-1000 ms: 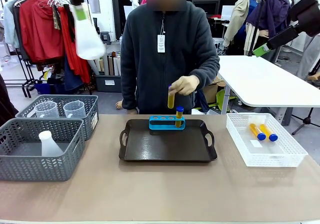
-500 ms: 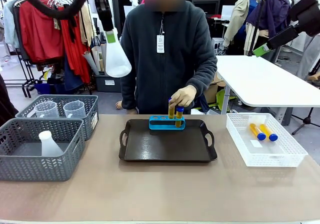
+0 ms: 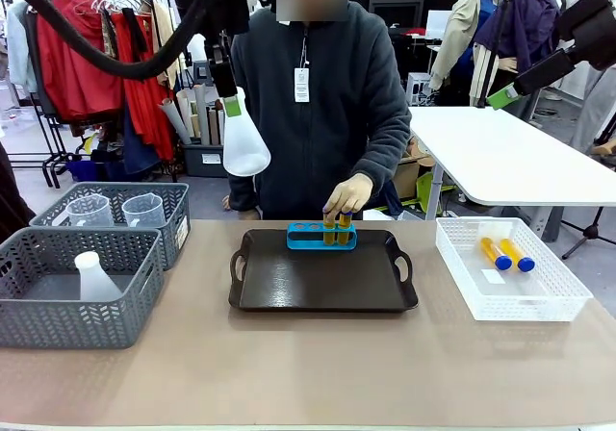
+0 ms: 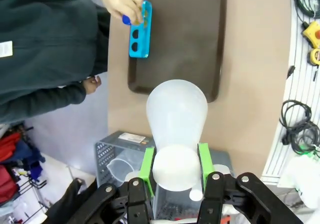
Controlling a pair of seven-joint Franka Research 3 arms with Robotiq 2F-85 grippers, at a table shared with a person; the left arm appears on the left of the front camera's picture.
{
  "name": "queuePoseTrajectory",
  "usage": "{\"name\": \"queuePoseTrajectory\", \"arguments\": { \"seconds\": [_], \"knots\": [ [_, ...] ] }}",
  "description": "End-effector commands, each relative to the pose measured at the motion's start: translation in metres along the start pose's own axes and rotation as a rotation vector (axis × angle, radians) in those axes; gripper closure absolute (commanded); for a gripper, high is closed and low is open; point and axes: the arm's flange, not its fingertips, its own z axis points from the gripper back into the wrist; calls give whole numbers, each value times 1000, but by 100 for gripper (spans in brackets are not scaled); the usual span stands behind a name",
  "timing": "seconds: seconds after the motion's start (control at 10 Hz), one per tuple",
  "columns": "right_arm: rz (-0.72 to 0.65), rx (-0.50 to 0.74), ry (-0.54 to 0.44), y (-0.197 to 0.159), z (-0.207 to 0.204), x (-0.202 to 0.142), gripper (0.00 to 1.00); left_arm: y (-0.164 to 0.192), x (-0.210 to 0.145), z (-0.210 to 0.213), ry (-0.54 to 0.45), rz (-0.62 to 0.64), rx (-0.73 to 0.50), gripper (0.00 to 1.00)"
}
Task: Prepare the laboratory tools.
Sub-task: Pick up one Small flask and place it on the Handle tray.
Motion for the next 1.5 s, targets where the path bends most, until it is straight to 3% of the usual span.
{"name": "queuePoseTrajectory", "arguments": {
  "seconds": [0.0,0.2,0.3,0.4,0.7,1.1,1.4],
  "knots": [
    [1,18,-24,0,1,1,0,3,-2,10,8,2,0,100],
    [1,18,-24,0,1,1,0,1,-1,3,1,2,1,100],
    [1,18,-24,0,1,1,0,2,3,1,-7,-73,8,100],
    [1,18,-24,0,1,1,0,9,21,-13,11,-106,-82,100],
    [1,18,-24,0,1,1,0,27,93,-57,53,-226,-167,100],
    [1,18,-24,0,1,1,0,49,170,-135,76,-367,-176,100],
    [1,18,-24,0,1,1,0,60,207,-191,95,-419,-165,100]
  ]
}}
